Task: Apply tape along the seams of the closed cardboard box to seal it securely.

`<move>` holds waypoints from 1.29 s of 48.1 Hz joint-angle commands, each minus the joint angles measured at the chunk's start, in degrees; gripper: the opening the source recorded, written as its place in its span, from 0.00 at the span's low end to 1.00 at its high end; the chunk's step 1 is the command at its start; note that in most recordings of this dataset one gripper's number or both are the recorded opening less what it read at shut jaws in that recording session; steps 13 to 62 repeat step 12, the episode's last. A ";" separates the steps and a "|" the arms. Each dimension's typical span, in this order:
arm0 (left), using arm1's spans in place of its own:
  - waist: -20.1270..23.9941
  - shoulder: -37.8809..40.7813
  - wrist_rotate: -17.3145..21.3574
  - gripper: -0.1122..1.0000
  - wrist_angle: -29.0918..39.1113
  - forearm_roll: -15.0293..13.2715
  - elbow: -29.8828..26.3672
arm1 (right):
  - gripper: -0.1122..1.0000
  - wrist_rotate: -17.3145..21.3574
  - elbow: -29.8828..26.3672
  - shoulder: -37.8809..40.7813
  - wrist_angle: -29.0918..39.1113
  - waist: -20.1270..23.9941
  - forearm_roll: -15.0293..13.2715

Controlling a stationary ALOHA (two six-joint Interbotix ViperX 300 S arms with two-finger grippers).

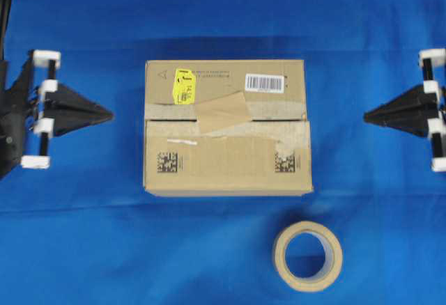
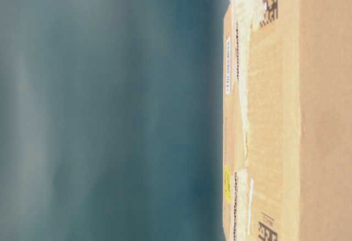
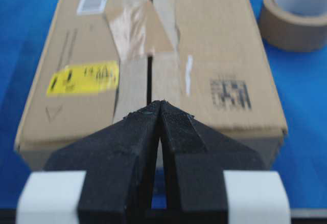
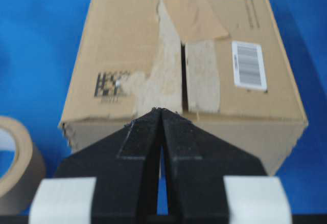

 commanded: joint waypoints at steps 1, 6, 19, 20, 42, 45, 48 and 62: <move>0.00 -3.08 -0.09 0.10 1.58 0.00 0.88 | 0.10 0.09 0.53 -1.05 1.05 0.09 -0.09; 0.00 -6.50 -0.26 0.10 4.39 0.00 2.55 | 0.10 0.09 2.20 -1.14 1.49 0.09 0.00; 0.00 -9.05 -0.62 0.10 6.15 0.00 4.22 | 0.10 0.44 3.78 -0.26 0.79 0.09 0.09; 0.00 -9.05 -0.62 0.10 6.15 0.00 4.22 | 0.10 0.44 3.78 -0.26 0.79 0.09 0.09; 0.00 -9.05 -0.62 0.10 6.15 0.00 4.22 | 0.10 0.44 3.78 -0.26 0.79 0.09 0.09; 0.00 -9.05 -0.62 0.10 6.15 0.00 4.22 | 0.10 0.44 3.78 -0.26 0.79 0.09 0.09; 0.00 -9.05 -0.62 0.10 6.15 0.00 4.22 | 0.10 0.44 3.78 -0.26 0.79 0.09 0.09; 0.00 -9.05 -0.62 0.10 6.15 0.00 4.22 | 0.10 0.44 3.78 -0.26 0.79 0.09 0.09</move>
